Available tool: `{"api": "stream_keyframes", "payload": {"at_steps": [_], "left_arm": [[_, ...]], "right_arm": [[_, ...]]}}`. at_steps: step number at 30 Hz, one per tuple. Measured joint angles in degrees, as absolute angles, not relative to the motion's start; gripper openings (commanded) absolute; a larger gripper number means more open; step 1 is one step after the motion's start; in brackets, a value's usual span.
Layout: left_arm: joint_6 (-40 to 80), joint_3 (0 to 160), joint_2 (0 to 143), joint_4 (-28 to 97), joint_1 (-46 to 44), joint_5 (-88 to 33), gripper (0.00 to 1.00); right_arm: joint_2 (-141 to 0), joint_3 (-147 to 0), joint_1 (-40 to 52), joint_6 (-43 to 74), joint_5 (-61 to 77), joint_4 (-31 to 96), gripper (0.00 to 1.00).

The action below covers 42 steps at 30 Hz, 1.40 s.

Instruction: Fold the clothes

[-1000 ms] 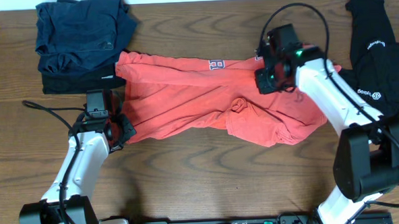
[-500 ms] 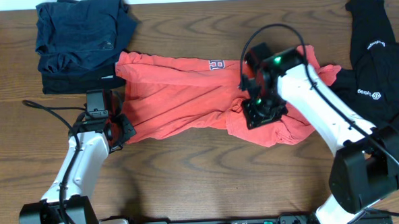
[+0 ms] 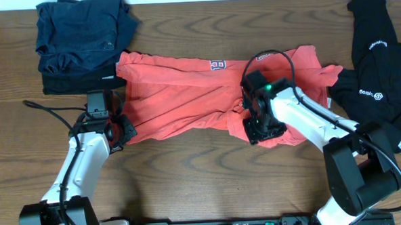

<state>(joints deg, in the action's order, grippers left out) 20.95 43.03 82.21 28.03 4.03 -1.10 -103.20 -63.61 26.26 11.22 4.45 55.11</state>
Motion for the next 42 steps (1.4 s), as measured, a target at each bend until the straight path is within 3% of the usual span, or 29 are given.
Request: {"api": "stream_keyframes", "payload": {"at_steps": [13, 16, 18, 25, 34, 42], "left_arm": [[20.95, 43.03, 82.21, 28.05, 4.03, -1.13, 0.06], [20.95, 43.03, 82.21, 28.05, 4.03, -1.13, 0.06], [20.95, 43.03, 82.21, 28.05, 4.03, -1.13, 0.06], [20.95, 43.03, 82.21, 28.05, 4.03, -1.13, 0.06], [20.75, 43.03, 82.21, 28.08, 4.03, -1.13, 0.06], [20.51, 43.03, 82.21, 28.05, 4.03, -1.1, 0.06]], "right_arm": [[-102.37, -57.58, 26.26, 11.77, 2.63, 47.9, 0.42], [-102.32, -57.58, 26.26, 12.27, 1.02, 45.6, 0.24], [-102.32, -57.58, 26.24, 12.71, -0.05, 44.75, 0.02], [-102.32, -57.58, 26.26, 13.67, -0.51, 45.95, 0.01], [-95.24, -64.93, 26.24, 13.32, -0.49, 66.24, 0.01], [-89.36, -68.55, 26.24, 11.35, 1.78, 69.28, 0.01]]}}
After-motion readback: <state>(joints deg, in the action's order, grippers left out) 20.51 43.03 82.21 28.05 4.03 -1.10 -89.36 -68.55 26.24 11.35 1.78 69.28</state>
